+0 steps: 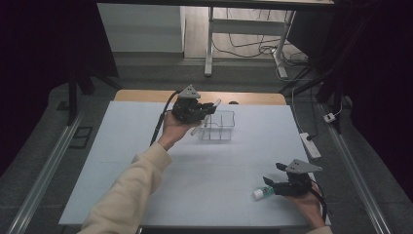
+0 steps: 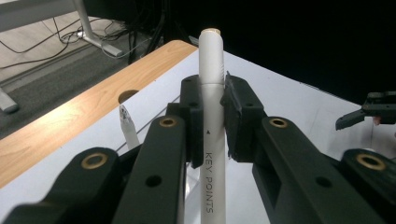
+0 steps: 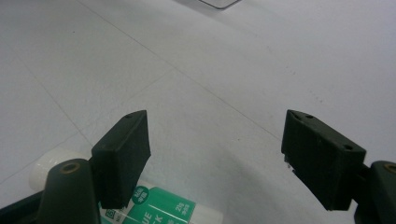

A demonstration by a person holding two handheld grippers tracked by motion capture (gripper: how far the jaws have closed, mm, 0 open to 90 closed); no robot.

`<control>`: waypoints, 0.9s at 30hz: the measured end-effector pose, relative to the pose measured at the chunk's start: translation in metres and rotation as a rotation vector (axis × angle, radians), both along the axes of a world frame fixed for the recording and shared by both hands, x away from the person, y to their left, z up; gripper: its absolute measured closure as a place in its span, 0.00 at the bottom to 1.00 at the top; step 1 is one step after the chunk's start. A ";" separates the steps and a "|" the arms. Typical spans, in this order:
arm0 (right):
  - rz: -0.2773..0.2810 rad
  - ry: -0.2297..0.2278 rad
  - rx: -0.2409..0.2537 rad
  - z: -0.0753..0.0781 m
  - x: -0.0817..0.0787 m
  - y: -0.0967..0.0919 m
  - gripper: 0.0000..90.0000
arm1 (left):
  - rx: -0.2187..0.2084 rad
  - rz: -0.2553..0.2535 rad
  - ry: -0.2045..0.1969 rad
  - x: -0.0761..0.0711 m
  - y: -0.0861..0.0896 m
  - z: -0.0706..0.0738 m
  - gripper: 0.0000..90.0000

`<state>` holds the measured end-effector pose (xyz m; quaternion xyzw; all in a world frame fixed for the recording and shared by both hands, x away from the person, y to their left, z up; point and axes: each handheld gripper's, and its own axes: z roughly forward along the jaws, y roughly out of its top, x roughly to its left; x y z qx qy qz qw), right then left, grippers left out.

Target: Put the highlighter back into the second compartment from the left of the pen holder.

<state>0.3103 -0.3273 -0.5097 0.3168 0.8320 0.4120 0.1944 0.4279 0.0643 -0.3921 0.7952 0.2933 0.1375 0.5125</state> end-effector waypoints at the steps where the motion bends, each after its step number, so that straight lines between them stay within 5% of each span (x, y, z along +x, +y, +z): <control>1: 0.000 0.001 -0.002 0.000 0.000 0.000 0.26 | -0.001 -0.002 0.000 0.001 -0.001 0.000 0.87; 27: -0.003 0.002 -0.005 0.000 0.000 -0.001 0.26 | -0.016 -0.014 -0.011 0.018 -0.023 0.009 0.87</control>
